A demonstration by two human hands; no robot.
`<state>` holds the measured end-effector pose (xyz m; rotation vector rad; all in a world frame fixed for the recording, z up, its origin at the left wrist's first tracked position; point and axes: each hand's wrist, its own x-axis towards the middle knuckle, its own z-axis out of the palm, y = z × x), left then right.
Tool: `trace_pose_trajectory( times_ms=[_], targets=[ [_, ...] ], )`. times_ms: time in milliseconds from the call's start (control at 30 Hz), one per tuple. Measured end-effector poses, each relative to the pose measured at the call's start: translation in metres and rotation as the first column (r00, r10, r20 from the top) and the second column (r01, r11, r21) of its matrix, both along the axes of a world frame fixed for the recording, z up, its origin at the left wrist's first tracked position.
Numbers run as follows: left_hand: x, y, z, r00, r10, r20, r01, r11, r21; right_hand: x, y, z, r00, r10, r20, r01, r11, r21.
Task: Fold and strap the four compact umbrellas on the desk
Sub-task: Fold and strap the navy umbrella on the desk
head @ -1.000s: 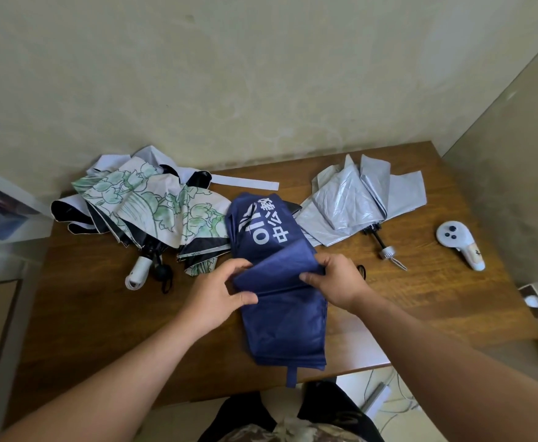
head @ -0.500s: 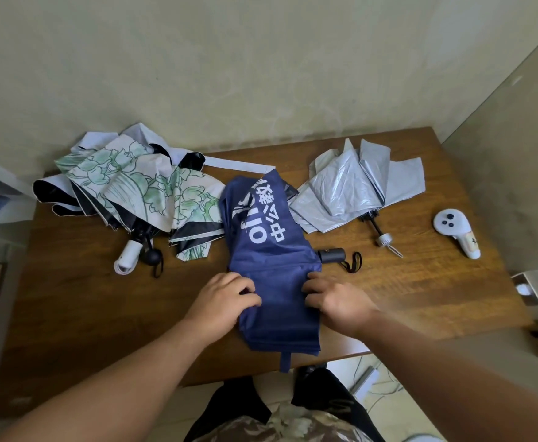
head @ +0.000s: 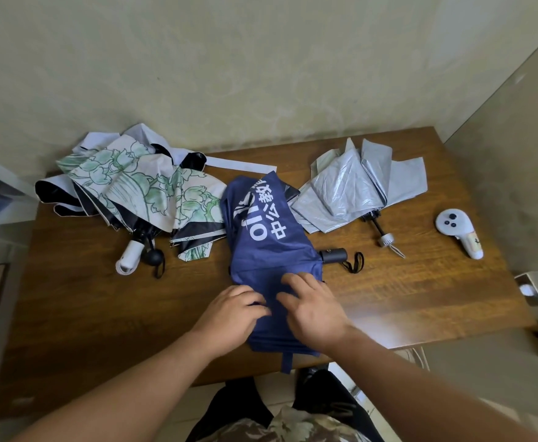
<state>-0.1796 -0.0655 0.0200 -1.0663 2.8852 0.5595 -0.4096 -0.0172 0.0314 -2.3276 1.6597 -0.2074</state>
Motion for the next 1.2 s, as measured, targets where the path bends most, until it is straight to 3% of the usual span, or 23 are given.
trace_pose_trajectory(
  times_ms=[100,167,233,400,467,633,767,833,967,1033,1100,1133,1200],
  targets=[
    [-0.015,0.000,0.000,0.994,0.101,-0.038,-0.102,0.994,-0.040,0.015,-0.006,-0.007,0.992,-0.001,-0.123,0.030,0.972,0.233],
    [-0.023,-0.001,0.001,0.988,0.143,0.052,-0.142,0.990,-0.018,0.010,-0.005,-0.012,0.973,0.039,-0.227,0.056,0.916,0.398],
    [-0.023,-0.001,-0.005,0.972,0.136,0.191,-0.146,0.989,0.038,-0.003,-0.001,-0.017,0.950,0.091,-0.298,0.060,0.884,0.463],
    [-0.002,0.009,-0.017,0.930,0.088,0.358,-0.126,0.988,0.086,-0.046,0.018,-0.032,0.944,0.040,-0.328,0.142,0.847,0.512],
    [0.006,0.015,-0.024,0.939,0.059,0.340,-0.095,0.991,0.091,-0.055,0.022,-0.033,0.944,0.038,-0.329,0.147,0.842,0.519],
    [0.019,0.022,-0.026,0.976,-0.027,0.218,0.041,0.997,-0.059,-0.045,0.015,-0.015,0.956,-0.013,-0.292,0.158,0.863,0.480],
    [0.022,0.030,-0.022,0.972,-0.081,0.219,0.094,0.994,-0.052,-0.024,0.024,-0.015,0.982,0.110,-0.153,-0.059,0.951,0.305],
    [0.025,0.033,-0.023,0.960,-0.112,0.255,0.125,0.991,-0.037,-0.019,0.030,-0.022,0.981,0.176,-0.079,-0.135,0.919,0.371],
    [0.034,0.033,-0.025,0.955,-0.116,0.273,0.121,0.993,0.000,-0.031,0.033,-0.025,0.990,0.117,-0.074,-0.060,0.845,0.531],
    [0.038,0.029,-0.022,0.969,-0.072,0.234,0.056,0.996,0.076,-0.042,0.032,-0.026,0.993,0.112,-0.032,-0.079,0.848,0.524],
    [0.034,0.015,-0.012,0.989,0.089,0.118,-0.114,0.968,0.222,-0.047,0.026,-0.024,0.998,0.066,0.018,-0.066,0.857,0.511],
    [0.029,0.004,-0.006,0.974,0.222,0.052,-0.228,0.938,0.262,-0.049,0.020,-0.022,0.998,-0.004,0.058,-0.026,0.867,0.497],
    [0.016,-0.026,0.004,0.860,0.502,-0.090,-0.468,0.847,0.254,-0.050,0.004,-0.007,0.974,-0.196,0.118,0.115,0.864,0.490]
  ],
)
